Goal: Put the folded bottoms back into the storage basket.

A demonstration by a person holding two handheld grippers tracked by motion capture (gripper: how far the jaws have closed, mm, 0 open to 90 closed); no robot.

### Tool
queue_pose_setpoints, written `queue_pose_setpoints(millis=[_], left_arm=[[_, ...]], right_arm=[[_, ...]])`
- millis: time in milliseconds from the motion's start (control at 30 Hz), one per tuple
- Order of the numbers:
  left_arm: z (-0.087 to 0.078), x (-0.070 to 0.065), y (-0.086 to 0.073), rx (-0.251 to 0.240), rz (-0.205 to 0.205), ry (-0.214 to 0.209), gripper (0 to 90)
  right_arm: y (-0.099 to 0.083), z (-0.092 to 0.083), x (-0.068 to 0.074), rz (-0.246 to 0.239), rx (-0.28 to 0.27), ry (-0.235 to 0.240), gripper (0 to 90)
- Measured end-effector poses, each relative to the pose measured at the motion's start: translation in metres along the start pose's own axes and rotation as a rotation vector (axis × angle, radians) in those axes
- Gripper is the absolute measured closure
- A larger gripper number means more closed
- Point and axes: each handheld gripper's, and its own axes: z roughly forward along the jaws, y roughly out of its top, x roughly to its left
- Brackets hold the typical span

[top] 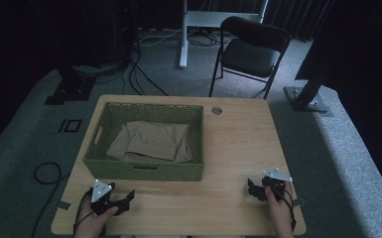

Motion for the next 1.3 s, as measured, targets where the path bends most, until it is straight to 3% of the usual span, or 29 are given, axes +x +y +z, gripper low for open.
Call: queue_pose_setpoints(millis=[67, 100, 200, 367, 500, 667, 733, 800, 833, 933, 1000, 1067, 1300], left_arm=[[0.001, 0.002, -0.001, 0.001, 0.006, 0.013, 16.6], [0.002, 0.004, -0.002, -0.006, -0.017, 0.014, 16.6], [0.003, 0.008, -0.004, -0.004, -0.029, 0.034, 16.6], [0.001, 0.013, -0.007, -0.003, -0.057, 0.038, 16.6], [-0.004, 0.021, -0.009, -0.003, -0.076, 0.068, 16.6], [-0.008, 0.027, -0.012, 0.012, -0.083, 0.104, 16.6], [-0.010, 0.033, -0.013, 0.024, -0.112, 0.145, 16.6], [-0.010, 0.033, -0.013, 0.024, -0.112, 0.145, 16.6], [-0.011, 0.036, -0.014, 0.041, -0.120, 0.196, 16.6], [-0.009, 0.038, -0.019, 0.085, -0.086, 0.219, 16.0], [-0.010, 0.038, -0.020, 0.081, -0.094, 0.220, 16.1], [-0.009, 0.038, -0.018, 0.072, -0.139, 0.222, 16.1], [-0.007, 0.036, -0.017, 0.094, -0.112, 0.252, 16.0]], right_arm=[[-0.003, -0.001, -0.003, 0.015, 0.004, -0.014, 12.1], [-0.004, -0.001, -0.004, 0.017, 0.004, -0.021, 12.0], [-0.009, 0.000, -0.010, 0.043, 0.017, -0.056, 12.1], [-0.015, -0.003, -0.014, 0.044, 0.026, -0.072, 12.0], [-0.019, -0.006, -0.023, 0.070, 0.026, -0.090, 11.7], [-0.024, -0.009, -0.028, 0.106, 0.025, -0.076, 12.0], [-0.026, -0.009, -0.031, 0.128, 0.024, -0.064, 12.0], [-0.026, -0.009, -0.032, 0.141, 0.027, -0.056, 12.0], [-0.027, -0.010, -0.034, 0.138, 0.027, -0.053, 12.1], [-0.027, -0.010, -0.035, 0.148, 0.027, -0.064, 12.0], [-0.027, -0.010, -0.035, 0.152, 0.027, -0.066, 11.8], [-0.027, -0.009, -0.035, 0.153, 0.028, -0.068, 11.8], [-0.026, -0.009, -0.034, 0.160, 0.027, -0.076, 11.6]])
